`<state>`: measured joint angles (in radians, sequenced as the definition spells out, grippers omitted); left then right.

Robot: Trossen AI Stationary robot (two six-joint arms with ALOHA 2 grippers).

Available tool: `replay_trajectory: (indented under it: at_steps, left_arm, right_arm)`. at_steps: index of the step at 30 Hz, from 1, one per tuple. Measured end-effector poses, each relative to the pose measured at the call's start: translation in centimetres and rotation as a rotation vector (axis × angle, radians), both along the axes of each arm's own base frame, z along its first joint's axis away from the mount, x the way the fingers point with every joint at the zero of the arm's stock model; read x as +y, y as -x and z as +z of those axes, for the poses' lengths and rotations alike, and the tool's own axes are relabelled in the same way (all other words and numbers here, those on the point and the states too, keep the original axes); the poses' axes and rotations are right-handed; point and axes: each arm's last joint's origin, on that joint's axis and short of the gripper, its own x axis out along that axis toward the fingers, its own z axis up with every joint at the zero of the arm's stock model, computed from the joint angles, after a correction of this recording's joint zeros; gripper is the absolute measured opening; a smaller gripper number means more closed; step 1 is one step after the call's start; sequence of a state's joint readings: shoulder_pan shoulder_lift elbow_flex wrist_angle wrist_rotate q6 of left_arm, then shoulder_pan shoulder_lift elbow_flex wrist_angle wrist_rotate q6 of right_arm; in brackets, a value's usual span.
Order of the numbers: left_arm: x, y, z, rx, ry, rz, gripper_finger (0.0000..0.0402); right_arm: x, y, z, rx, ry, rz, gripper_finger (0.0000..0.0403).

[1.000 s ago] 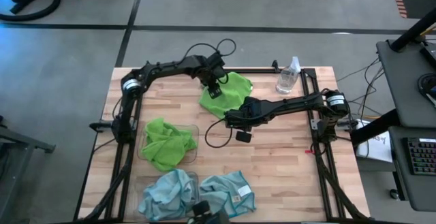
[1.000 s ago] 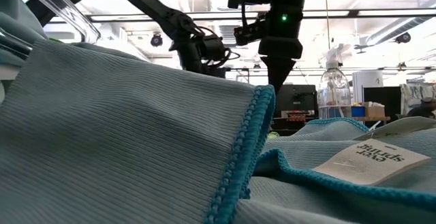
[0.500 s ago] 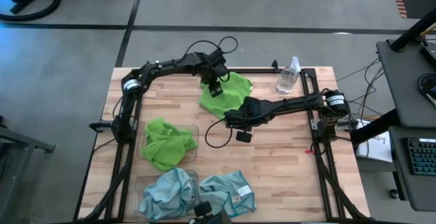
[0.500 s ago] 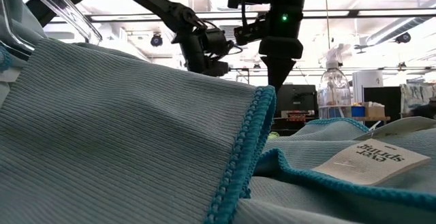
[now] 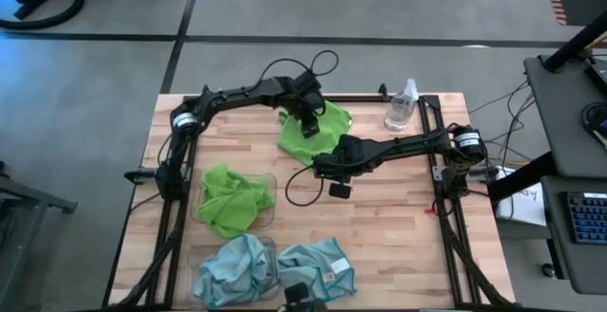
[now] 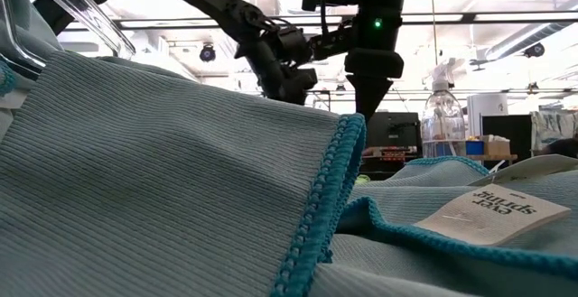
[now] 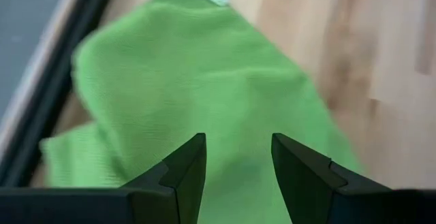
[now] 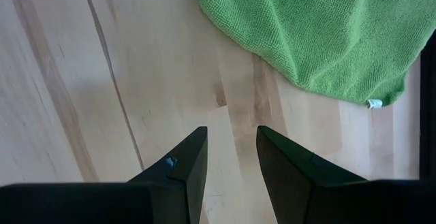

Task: Sort microfiber towel by color & place in baskets
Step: Put the green microfiber cloth into the top transparent bin

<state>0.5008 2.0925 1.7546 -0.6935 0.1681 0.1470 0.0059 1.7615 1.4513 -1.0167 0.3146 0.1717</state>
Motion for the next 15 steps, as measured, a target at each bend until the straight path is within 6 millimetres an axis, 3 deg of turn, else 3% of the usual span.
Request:
replay_trajectory:
  at_steps: [4, 15]
  left_arm:
    - [1.0, 0.2, -0.8, 0.059, -0.087, 0.077, 0.0151]
    - [2.4, 0.9, -5.8, 0.259, -0.024, 0.109, 0.0151]
  right_arm:
    - [0.0, 0.0, 0.0, -0.002, -0.003, -0.017, 0.0123]
    - [0.0, 0.4, -0.1, 0.024, -0.008, -0.050, 0.0123]
